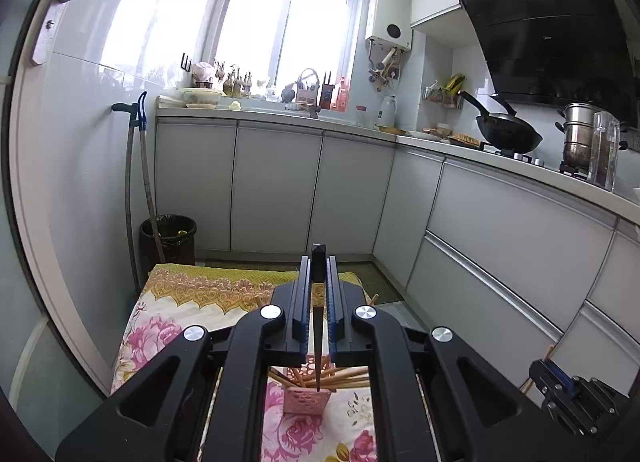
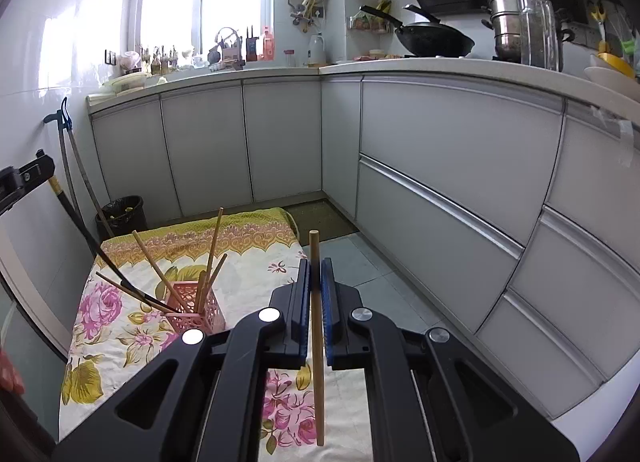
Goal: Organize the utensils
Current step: 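Carry the chopstick into the pink holder and open the left gripper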
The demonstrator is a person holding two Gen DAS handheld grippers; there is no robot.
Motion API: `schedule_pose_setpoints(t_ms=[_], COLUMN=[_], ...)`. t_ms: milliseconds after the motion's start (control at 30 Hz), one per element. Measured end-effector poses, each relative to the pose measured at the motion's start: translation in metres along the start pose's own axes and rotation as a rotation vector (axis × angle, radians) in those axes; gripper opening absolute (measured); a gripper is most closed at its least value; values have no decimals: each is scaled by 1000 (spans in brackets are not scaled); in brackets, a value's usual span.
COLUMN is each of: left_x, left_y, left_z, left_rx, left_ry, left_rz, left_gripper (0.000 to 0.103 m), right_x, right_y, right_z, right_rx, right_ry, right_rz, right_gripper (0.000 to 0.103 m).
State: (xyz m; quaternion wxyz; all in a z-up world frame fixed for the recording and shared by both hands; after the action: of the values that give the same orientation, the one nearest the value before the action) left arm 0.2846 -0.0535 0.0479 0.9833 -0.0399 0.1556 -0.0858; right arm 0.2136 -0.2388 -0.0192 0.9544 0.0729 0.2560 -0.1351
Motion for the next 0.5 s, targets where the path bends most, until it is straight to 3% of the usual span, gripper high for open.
schedule_pose_setpoints(t_ms=[167, 433, 500], left_x=[62, 124, 119], left_y=[-1, 1, 3], left_z=[-8, -58, -61], left_rx=[8, 45, 44], left_ry=[50, 199, 199], left_rz=[33, 86, 83], left_gripper=[6, 7, 17], right_x=[19, 28, 23], right_y=[-2, -3, -3], right_z=[-5, -5, -3], right_rx=[-14, 0, 5], right_ry=[28, 40, 24], right_rz=[-5, 0, 3], right_gripper=[6, 6, 6])
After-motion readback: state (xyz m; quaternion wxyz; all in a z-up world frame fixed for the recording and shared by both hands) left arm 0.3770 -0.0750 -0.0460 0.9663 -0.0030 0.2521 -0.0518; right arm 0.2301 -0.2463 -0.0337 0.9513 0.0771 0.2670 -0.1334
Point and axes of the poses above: each gripper's, at about its wrist camera, not at the fingertips, and x roughly the way its jaws point, y to its left, z to its top, the point moved 6 cm from there along x, roughly the way its jaws point, and after that the axes turned 2 degrees about z, right-handed, at the moved point
